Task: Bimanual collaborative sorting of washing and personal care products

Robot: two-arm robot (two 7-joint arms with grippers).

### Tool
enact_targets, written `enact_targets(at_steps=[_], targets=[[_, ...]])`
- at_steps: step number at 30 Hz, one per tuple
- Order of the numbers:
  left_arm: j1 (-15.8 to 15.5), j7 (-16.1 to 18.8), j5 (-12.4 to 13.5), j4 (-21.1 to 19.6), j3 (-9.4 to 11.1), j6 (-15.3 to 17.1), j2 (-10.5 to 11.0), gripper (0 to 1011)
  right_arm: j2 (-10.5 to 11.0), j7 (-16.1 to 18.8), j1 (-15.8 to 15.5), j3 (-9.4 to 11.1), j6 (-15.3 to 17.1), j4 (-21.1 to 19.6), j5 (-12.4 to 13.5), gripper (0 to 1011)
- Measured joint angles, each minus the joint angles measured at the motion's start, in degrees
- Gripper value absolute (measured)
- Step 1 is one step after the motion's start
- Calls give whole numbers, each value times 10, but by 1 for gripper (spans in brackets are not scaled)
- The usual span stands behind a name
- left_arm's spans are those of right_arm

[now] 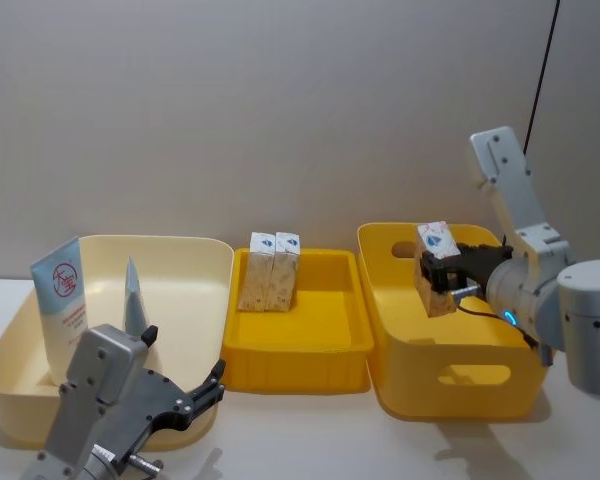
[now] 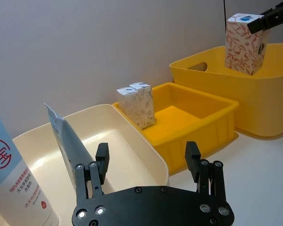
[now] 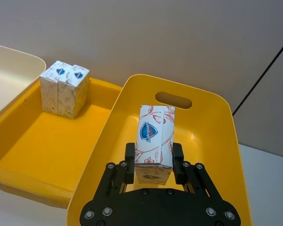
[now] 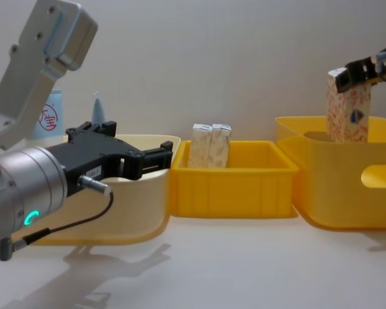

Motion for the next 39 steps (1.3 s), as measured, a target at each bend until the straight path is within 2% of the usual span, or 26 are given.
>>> enact_targets(at_steps=[2, 5, 6, 12, 19, 26, 39], targets=[[0, 0, 0, 0, 0, 0, 0, 1003, 0, 0, -1, 0, 1, 0, 0, 463], [0, 0, 0, 0, 0, 0, 0, 1003, 1, 0, -3, 1, 2, -1, 0, 546], [0, 0, 0, 0, 0, 0, 0, 1003, 1, 0, -4, 1, 3, -1, -1, 606], [0, 0, 0, 0, 0, 0, 0, 1003, 2, 0, -7, 2, 4, -2, -1, 755], [0, 0, 0, 0, 0, 0, 0, 1003, 2, 0, -9, 2, 6, -2, -1, 981], [0, 0, 1, -3, -1, 0, 1, 1003, 3, 0, -10, 3, 6, -3, -2, 1001], [-2, 0, 14, -39, -22, 19, 24, 1003, 3, 0, -11, 3, 7, -3, -2, 1001]])
